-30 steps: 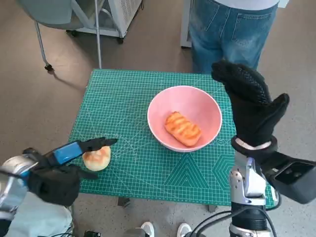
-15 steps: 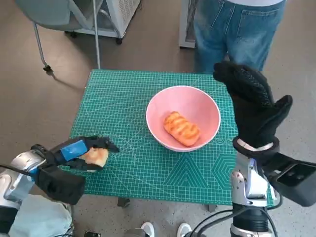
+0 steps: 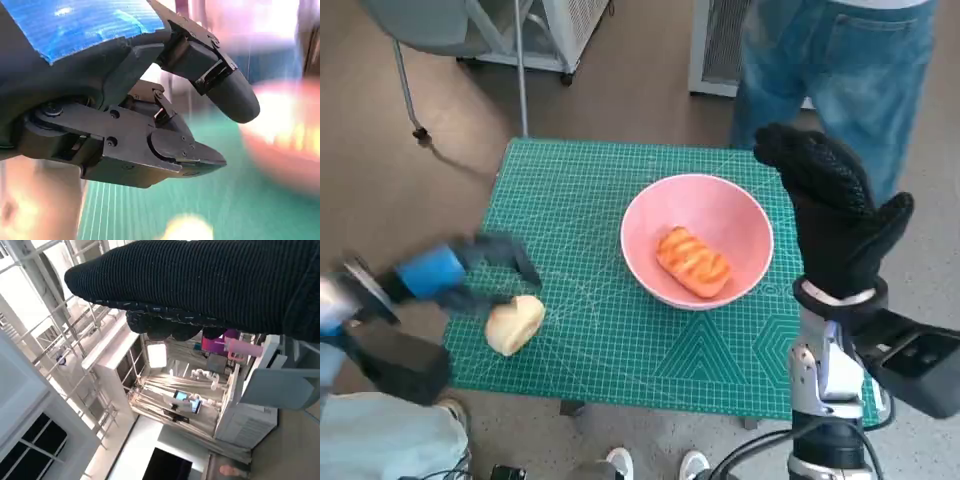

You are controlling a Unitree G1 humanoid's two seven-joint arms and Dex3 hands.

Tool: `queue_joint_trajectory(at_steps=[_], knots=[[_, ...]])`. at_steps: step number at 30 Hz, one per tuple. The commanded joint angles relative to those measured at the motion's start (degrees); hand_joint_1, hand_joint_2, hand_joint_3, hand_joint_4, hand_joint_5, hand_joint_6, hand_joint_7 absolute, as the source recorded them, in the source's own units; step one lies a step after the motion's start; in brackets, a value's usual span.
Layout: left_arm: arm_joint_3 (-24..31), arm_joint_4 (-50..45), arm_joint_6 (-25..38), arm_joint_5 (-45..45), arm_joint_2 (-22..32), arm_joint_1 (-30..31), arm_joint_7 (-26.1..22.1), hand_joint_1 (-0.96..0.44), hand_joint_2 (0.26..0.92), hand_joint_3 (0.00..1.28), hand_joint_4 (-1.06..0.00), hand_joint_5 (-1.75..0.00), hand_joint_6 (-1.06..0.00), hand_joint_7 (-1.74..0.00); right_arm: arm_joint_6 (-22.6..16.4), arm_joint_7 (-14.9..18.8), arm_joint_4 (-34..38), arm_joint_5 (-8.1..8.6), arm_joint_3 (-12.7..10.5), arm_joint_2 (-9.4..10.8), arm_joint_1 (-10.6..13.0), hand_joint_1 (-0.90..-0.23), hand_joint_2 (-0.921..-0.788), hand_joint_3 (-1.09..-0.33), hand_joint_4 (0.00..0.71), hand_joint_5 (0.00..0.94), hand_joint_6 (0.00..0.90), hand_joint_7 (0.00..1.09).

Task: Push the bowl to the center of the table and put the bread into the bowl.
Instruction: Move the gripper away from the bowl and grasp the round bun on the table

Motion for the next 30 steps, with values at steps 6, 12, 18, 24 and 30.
queue_joint_trajectory(at_steps=[6, 12, 18, 24, 30], knots=[[0.6, -4.3, 0.5, -2.6, -4.6, -7.8, 2.3, 0.0, 0.921, 0.11, -0.63, -1.21, -0.59, -1.22, -0.3, -0.2, 1.6, -0.42, -0.3, 0.1, 0.0, -0.555, -0.921, -0.811, 0.234, 0.173, -0.001, 0.73], [-2.8, -4.6, 0.8, -0.4, -9.3, -14.9, 2.5, 0.0, 0.92, 0.12, -0.62, -1.22, -0.56, -1.24, -0.7, 0.2, 2.2, -0.33, -0.4, -0.1, -0.4, -0.555, -0.921, -0.812, 0.23, 0.181, -0.001, 0.73], [-7.3, -4.1, 1.9, 1.2, -13.6, -21.6, 0.5, 0.0, 0.921, 0.13, -0.61, -1.24, -0.57, -1.24, -1.1, 0.6, 2.7, -0.07, -0.5, -0.4, -0.6, -0.556, -0.921, -0.809, 0.226, 0.193, -0.001, 0.72], [-12.1, -2.5, 3.8, 2.1, -18.0, -28.3, -2.8, 0.0, 0.92, 0.1, -0.61, -1.28, -0.63, -1.13, -1.6, 0.8, 2.3, 0.13, -0.4, -0.5, 0.1, -0.559, -0.921, -0.807, 0.221, 0.204, -0.001, 0.71], [-13.7, -0.7, 3.6, 1.5, -19.9, -30.7, -4.7, 0.0, 0.92, 0.07, -0.64, -1.19, -0.67, -1.14, -1.7, 1.3, 1.5, 0.91, -0.8, -1.1, 1.1, -0.565, -0.921, -0.801, 0.216, 0.213, -0.001, 0.72]])
